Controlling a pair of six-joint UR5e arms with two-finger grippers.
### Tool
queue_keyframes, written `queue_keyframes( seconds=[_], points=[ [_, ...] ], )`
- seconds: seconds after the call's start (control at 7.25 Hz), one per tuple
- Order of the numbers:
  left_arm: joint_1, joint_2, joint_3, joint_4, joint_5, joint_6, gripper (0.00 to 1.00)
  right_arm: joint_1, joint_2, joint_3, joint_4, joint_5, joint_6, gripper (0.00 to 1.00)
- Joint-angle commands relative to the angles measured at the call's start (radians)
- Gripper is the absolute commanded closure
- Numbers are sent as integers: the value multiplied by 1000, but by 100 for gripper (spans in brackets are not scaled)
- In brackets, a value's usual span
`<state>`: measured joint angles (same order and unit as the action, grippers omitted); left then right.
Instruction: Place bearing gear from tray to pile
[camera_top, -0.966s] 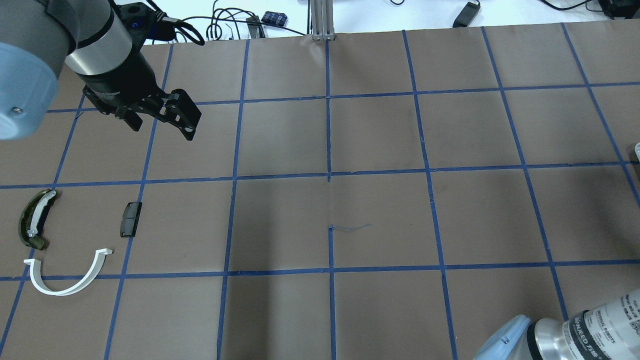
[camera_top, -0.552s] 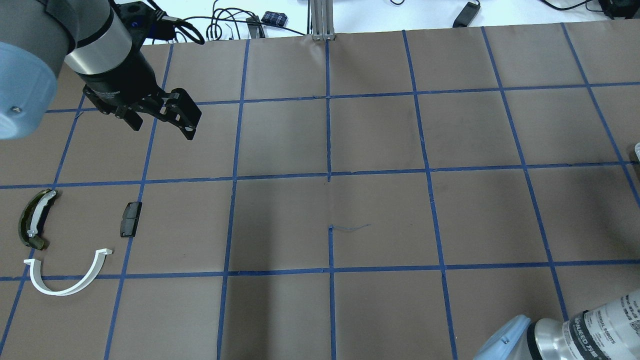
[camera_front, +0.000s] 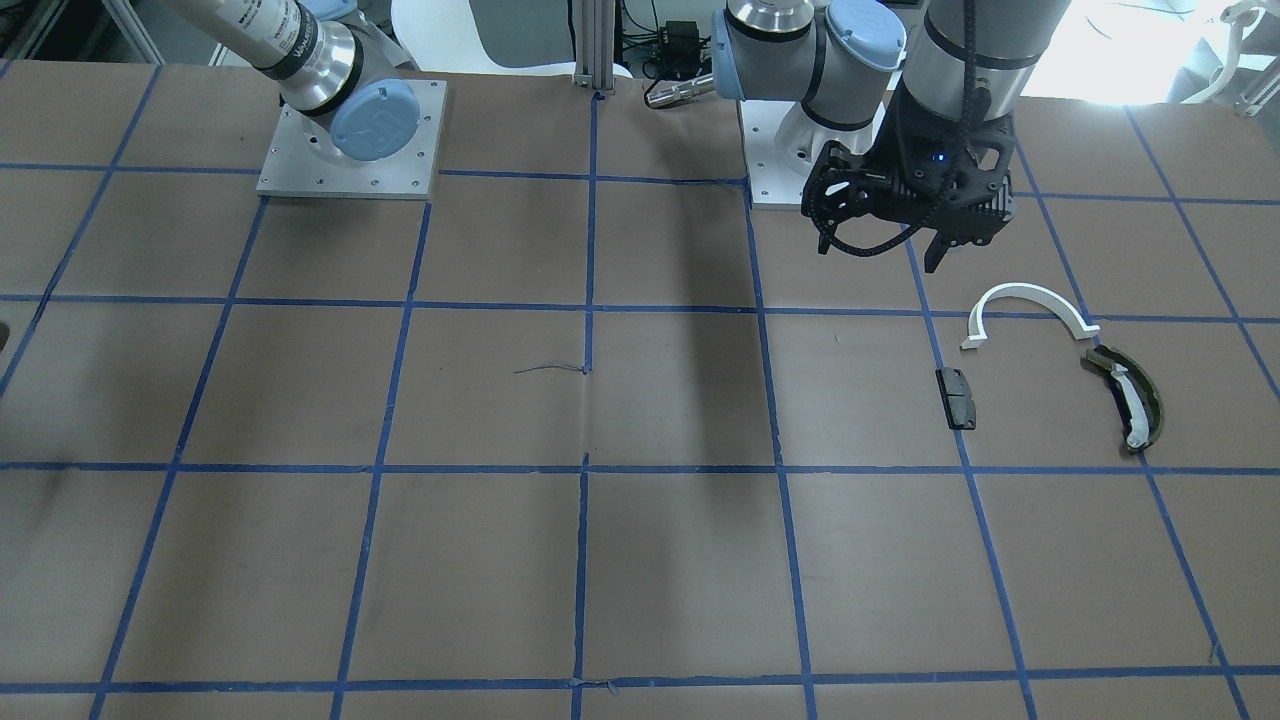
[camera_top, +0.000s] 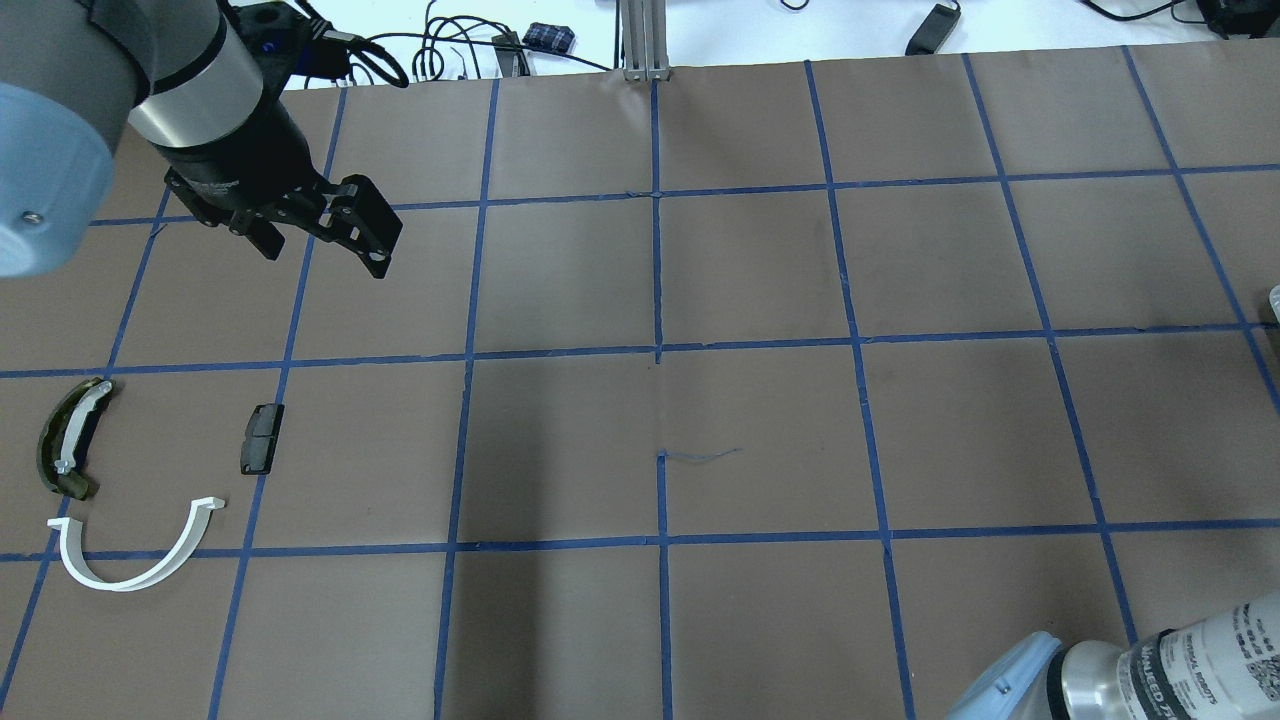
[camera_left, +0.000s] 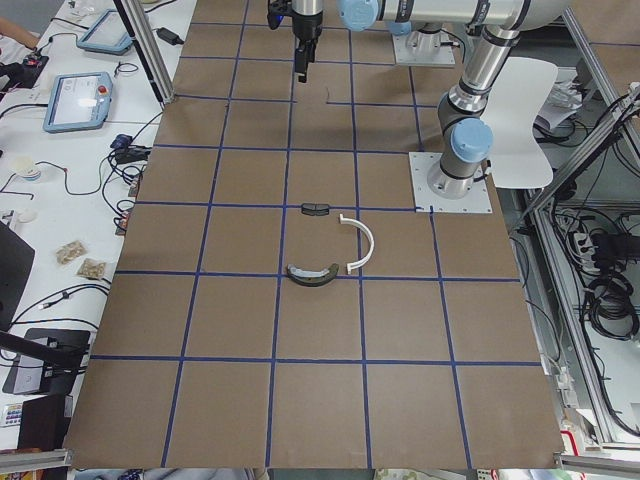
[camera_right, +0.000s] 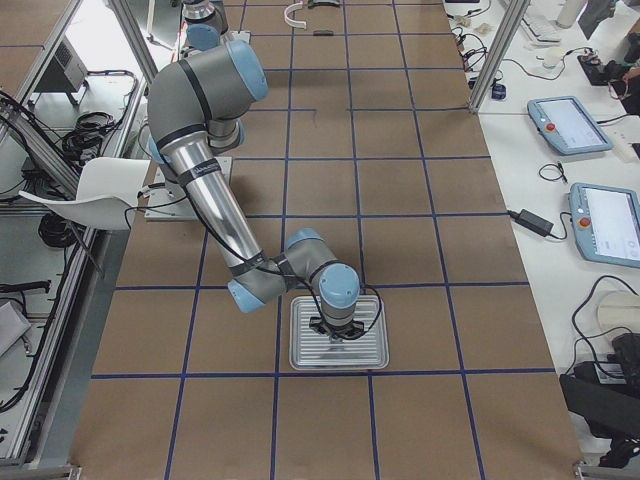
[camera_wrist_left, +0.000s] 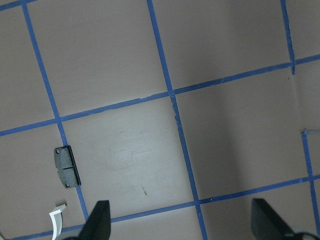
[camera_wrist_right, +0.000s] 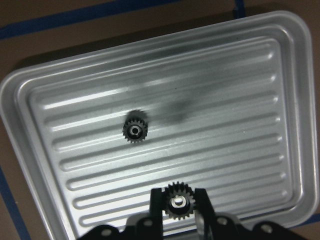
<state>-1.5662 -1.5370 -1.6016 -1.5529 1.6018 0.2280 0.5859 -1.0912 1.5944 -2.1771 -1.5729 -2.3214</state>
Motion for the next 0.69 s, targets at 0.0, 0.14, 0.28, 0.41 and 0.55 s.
queue_keyframes(
  seconds=[0.0,0.14,0.28,0.41,0.55],
  points=[
    [0,1,0,0,0,4,0,84,-155,2,156,8,164,100],
    [0,1,0,0,1,2,0,135,-233,4,234,7,301,100],
    [0,1,0,-1,3,5,0,205,-293,6,278,5,413,100],
    [2,1,2,0,4,7,0,272,-330,4,330,4,530,100],
    [2,0,2,0,4,7,0,345,-366,6,374,7,680,100]
  ],
)
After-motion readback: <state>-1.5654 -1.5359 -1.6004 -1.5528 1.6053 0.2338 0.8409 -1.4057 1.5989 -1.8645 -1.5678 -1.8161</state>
